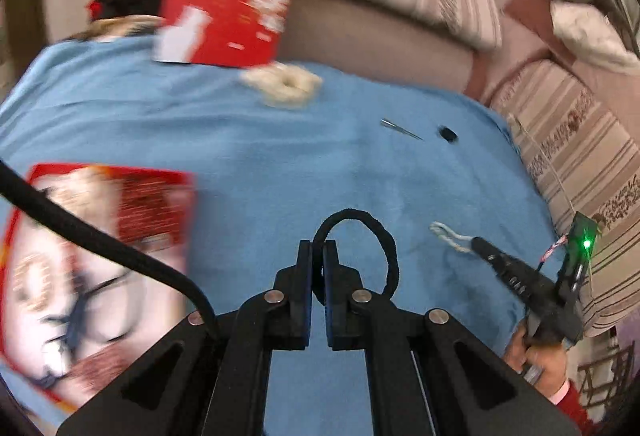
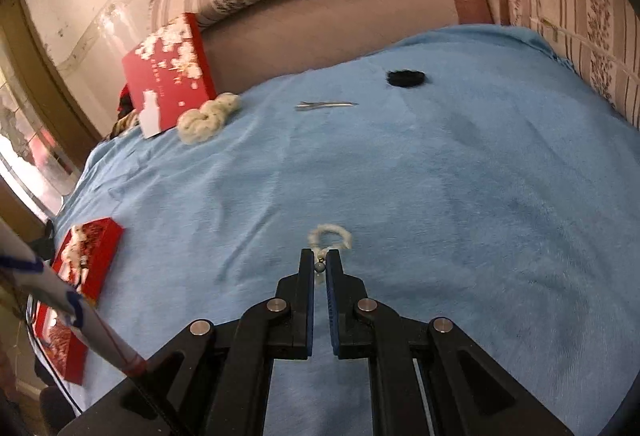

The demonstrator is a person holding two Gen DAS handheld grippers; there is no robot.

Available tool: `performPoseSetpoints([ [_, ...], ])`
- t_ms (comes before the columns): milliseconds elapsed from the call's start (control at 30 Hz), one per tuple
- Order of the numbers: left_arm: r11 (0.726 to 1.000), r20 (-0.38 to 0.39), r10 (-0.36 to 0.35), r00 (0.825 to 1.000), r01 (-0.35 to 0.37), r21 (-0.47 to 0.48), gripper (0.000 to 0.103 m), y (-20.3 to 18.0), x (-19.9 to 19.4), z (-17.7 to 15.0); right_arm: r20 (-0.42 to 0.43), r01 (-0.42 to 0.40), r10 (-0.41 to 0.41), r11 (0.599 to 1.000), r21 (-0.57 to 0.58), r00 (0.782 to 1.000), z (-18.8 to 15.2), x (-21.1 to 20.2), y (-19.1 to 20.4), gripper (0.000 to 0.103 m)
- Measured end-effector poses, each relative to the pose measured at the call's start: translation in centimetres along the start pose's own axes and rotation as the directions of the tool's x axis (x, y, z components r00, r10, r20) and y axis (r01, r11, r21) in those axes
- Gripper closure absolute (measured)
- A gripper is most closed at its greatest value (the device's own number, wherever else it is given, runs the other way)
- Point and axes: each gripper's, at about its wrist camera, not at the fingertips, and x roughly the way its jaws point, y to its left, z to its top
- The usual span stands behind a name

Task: Organize jewelry
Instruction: 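Grasp the black hair tie with the left gripper while the right holds the pearl bracelet, then carry the black hair tie and pearl bracelet into the tray and release both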

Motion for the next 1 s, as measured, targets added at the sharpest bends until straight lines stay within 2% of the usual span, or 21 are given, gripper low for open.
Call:
performPoseSetpoints([
  [100,0.996,0.034,0.069,0.997,-0.067,-0.055,0.099,4.9,-4.0,-0.8,-0.009,-0.038,0.037,0.999,-0.010,0.999,-0.1,-1.3,2.2,0.097],
  [200,0.984,0.058,0.155,0.986,-0.148,-0.102,0.099,9.4,-6.8,-2.0,-0.014,-0.053,0.052,0.997,-0.050,0.999,0.3,-2.3,4.8,0.097],
  [300,0.959,0.059,0.236,0.970,-0.222,-0.178,0.099,14.4,-9.0,-3.7,-0.018,-0.093,0.092,0.991,-0.096,0.996,1.0,-3.3,8.3,0.097],
  [400,0.935,0.055,0.278,0.959,-0.257,-0.243,0.099,18.3,-10.0,-5.2,-0.024,-0.133,0.131,0.977,-0.169,0.991,1.5,-4.0,12.8,0.097],
  [500,0.918,0.031,0.273,0.962,-0.250,-0.308,0.099,21.4,-9.7,-6.3,-0.042,-0.173,0.168,0.952,-0.254,0.985,1.4,-4.2,18.1,0.097],
  [633,0.902,0.016,0.277,0.961,-0.255,-0.347,0.099,23.7,-9.0,-7.4,-0.071,-0.232,0.221,0.924,-0.303,0.973,1.2,-3.9,23.0,0.097],
  [733,0.896,0.013,0.272,0.962,-0.249,-0.369,0.099,24.6,-8.8,-8.1,-0.102,-0.252,0.232,0.913,-0.321,0.967,1.0,-3.2,25.1,0.097],
  [833,0.892,0.016,0.256,0.966,-0.230,-0.389,0.099,25.3,-8.5,-8.6,-0.116,-0.243,0.216,0.907,-0.344,0.970,0.8,-2.7,26.2,0.097],
  [1000,0.889,-0.003,0.257,0.966,-0.238,-0.392,0.099,26.1,-7.4,-8.7,-0.131,-0.221,0.184,0.896,-0.386,0.974,0.6,-2.3,28.0,0.097],
])
